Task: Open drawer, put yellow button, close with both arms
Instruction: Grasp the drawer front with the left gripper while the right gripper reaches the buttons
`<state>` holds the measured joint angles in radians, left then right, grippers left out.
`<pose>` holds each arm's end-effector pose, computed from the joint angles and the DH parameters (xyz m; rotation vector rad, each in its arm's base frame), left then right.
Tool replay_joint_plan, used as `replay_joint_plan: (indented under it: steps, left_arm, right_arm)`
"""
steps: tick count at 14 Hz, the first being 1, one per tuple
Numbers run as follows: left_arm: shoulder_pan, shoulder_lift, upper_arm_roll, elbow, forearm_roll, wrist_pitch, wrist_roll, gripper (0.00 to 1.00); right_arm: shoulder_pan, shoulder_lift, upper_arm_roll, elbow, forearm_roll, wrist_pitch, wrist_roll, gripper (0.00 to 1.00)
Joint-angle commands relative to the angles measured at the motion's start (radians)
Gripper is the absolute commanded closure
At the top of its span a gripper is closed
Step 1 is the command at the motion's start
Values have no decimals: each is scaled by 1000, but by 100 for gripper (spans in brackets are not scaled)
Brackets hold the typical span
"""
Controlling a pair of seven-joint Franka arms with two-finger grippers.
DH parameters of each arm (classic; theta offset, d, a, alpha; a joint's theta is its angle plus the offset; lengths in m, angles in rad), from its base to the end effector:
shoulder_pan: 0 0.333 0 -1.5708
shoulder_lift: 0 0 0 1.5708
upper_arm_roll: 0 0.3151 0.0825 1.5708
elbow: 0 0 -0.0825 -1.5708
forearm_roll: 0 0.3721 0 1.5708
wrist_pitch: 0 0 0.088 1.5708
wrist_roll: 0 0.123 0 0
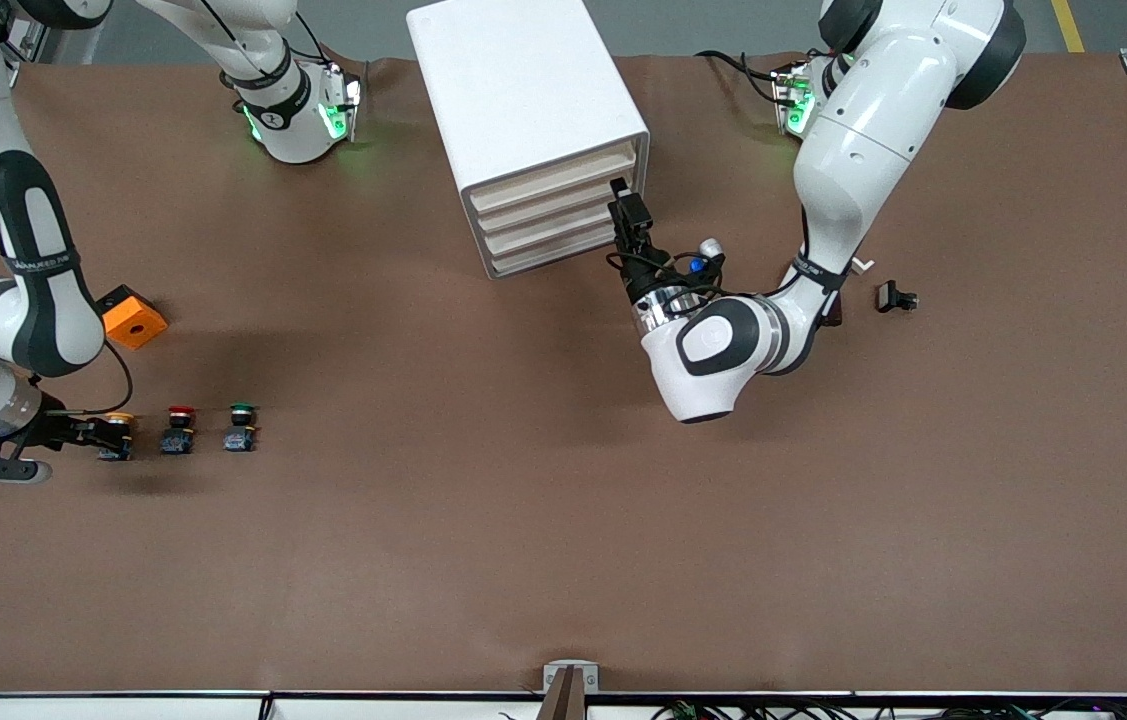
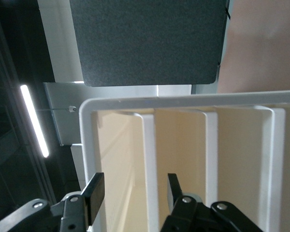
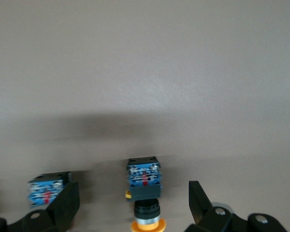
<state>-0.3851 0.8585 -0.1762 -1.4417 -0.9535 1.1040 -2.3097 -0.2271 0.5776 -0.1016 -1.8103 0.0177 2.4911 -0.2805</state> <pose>0.4479 -0.4009 0.2318 -1.0463 -1.4328 1.4567 0.6229 -0.2073 0.2255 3.0650 -0.0650 0.1357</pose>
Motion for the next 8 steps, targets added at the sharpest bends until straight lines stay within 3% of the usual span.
replay_joint_plan:
  steps: [1, 8]
  left_arm:
    - [-15, 5, 14, 4, -25, 25, -17, 40]
    - [-67, -1, 12, 1, -30, 39, -10, 40]
  right_arm:
    - [-15, 21, 16, 2, 2, 14, -14, 0]
    - [-20, 73, 17, 2, 2, 51, -46, 0]
